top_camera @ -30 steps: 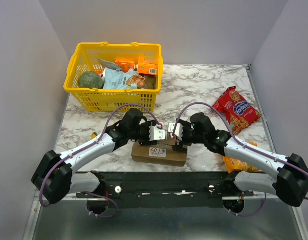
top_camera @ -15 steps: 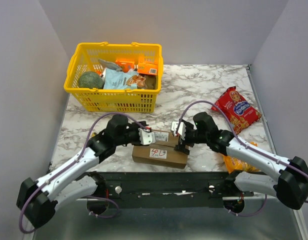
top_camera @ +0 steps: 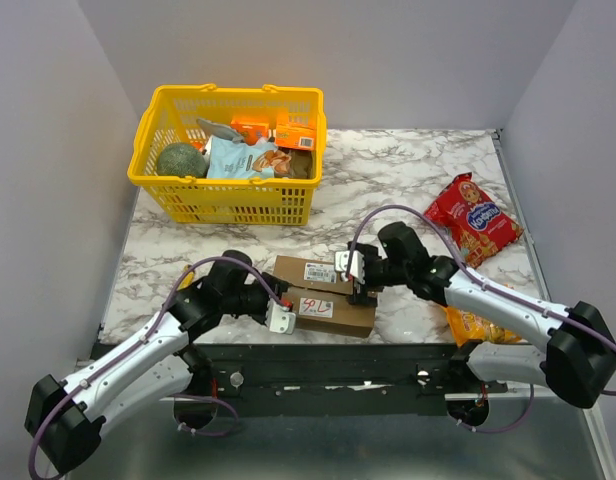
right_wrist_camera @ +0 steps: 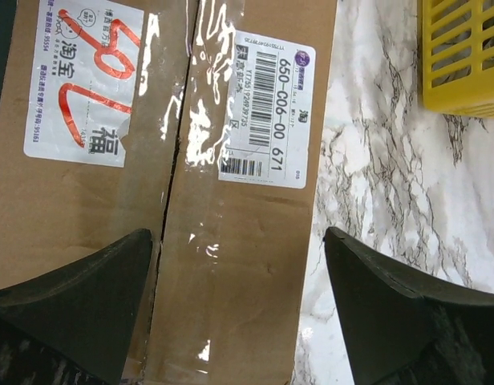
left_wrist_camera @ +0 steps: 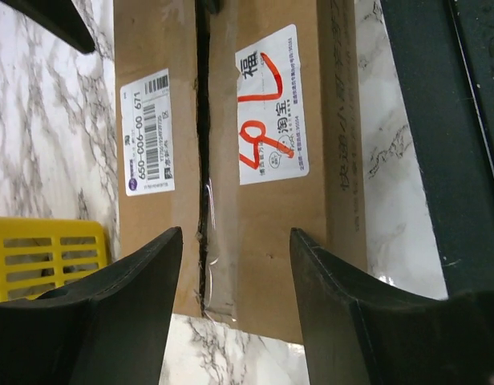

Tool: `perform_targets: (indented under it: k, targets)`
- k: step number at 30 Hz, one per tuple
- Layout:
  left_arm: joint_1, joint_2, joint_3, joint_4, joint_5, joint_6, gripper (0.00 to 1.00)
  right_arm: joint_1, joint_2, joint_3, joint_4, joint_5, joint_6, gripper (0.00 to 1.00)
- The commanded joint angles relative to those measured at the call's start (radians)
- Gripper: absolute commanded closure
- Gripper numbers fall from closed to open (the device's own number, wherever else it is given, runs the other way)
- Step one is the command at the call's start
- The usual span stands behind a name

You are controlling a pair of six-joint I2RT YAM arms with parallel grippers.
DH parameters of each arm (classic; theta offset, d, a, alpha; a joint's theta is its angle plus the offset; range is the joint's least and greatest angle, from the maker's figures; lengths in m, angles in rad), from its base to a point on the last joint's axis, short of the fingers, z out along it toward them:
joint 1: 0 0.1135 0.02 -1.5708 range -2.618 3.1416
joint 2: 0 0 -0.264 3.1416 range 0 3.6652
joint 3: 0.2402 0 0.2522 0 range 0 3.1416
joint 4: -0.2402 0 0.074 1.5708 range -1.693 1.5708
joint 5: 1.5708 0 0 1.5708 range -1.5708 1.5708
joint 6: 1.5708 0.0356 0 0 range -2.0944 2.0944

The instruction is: Unpack the express box

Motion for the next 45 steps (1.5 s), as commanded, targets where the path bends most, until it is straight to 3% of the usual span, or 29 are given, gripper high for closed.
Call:
perform_targets:
  k: [1, 7, 12, 16, 21, 25, 39, 45]
  targets:
    - [-0.032, 0.099, -0.079, -0.042, 0.006, 0.055, 0.34, 0.037, 0.049, -0.023, -0.066, 0.08, -0.097, 0.05]
    - [-0.035, 0.155, -0.071, -0.024, 0.004, 0.052, 0.36, 0.136, 0.062, -0.133, 0.13, 0.3, -0.216, 0.07]
    - [-0.037, 0.153, -0.085, -0.007, 0.001, 0.07, 0.36, 0.147, 0.064, -0.107, 0.256, 0.416, -0.12, 0.11]
    - [-0.035, 0.15, -0.091, 0.003, -0.006, 0.073, 0.36, 0.144, 0.029, -0.009, 0.258, 0.48, -0.029, 0.23]
    - [-0.037, 0.141, -0.108, 0.041, -0.008, 0.075, 0.36, 0.144, 0.024, 0.097, 0.226, 0.453, 0.044, 0.25]
    - [-0.037, 0.147, -0.108, 0.05, -0.006, 0.078, 0.36, 0.13, 0.043, 0.108, 0.226, 0.443, 0.049, 0.33]
    - [-0.04, 0.106, -0.104, 0.059, -0.034, 0.084, 0.36, -0.051, 0.145, 0.224, 0.221, 0.344, 0.182, 0.31]
    - [-0.04, -0.055, 0.008, 0.26, -0.198, -0.218, 0.32, -0.072, 0.141, 0.257, 0.181, 0.287, 0.205, 0.27]
